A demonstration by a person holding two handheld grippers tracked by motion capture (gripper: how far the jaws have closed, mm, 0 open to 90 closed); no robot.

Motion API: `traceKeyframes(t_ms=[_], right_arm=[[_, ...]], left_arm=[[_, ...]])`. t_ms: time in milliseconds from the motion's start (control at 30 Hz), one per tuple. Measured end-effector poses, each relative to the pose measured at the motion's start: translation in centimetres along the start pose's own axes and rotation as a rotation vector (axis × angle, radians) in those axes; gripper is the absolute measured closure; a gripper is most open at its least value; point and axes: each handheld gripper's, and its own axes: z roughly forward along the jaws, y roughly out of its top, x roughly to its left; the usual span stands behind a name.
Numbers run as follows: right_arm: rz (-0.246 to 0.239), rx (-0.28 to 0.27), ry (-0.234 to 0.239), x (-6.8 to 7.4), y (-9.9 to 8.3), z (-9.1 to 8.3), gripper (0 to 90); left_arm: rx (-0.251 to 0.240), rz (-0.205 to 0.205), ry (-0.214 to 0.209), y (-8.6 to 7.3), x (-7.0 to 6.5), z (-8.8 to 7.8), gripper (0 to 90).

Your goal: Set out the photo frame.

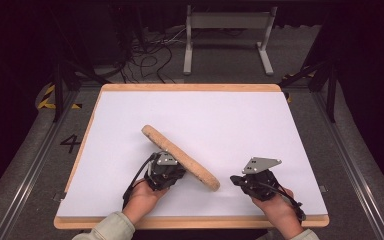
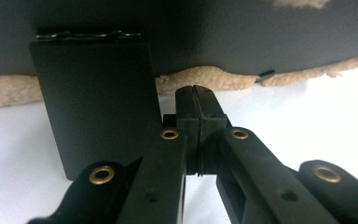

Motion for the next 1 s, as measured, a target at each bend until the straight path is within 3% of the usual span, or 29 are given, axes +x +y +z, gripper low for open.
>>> traceKeyframes(t_ms=[133, 200, 300, 400, 500, 567, 833, 1000], right_arm=[[-0.004, 0.000, 0.007, 0.2, 0.1, 0.3, 90.0], [-0.001, 0.001, 0.009, 0.4, 0.2, 0.5, 90.0], [-0.015, 0.008, 0.017, 0.6, 0.3, 1.0, 90.0], [-0.022, 0.001, 0.024, 0.9, 0.6, 1.3, 90.0], [-0.040, -0.004, 0.032, 1.2, 0.9, 1.8, 90.0], [-0.050, 0.000, 0.037, 1.3, 1.1, 2.2, 90.0], [-0.093, 0.017, 0.078, 2.2, 2.1, 3.9, 90.0], [-0.118, 0.030, 0.094, 3.2, 2.4, 4.3, 90.0]], left_arm=[[-0.010, -0.005, 0.031, 0.0, 0.8, -0.1, 90.0], [-0.016, -0.020, 0.027, -0.1, 1.3, -0.2, 90.0], [-0.018, -0.006, 0.043, -0.2, 1.6, -0.3, 90.0], [-0.033, 0.009, 0.030, -0.4, 1.8, -0.7, 90.0], [-0.038, -0.015, 0.009, -0.7, 2.0, -1.3, 90.0], [-0.040, -0.028, 0.002, -1.0, 1.9, -1.8, 89.8], [-0.056, 0.000, 0.025, -2.7, 1.4, -4.1, 86.2], [-0.070, -0.019, 0.030, -3.7, 1.4, -5.6, 86.1]])
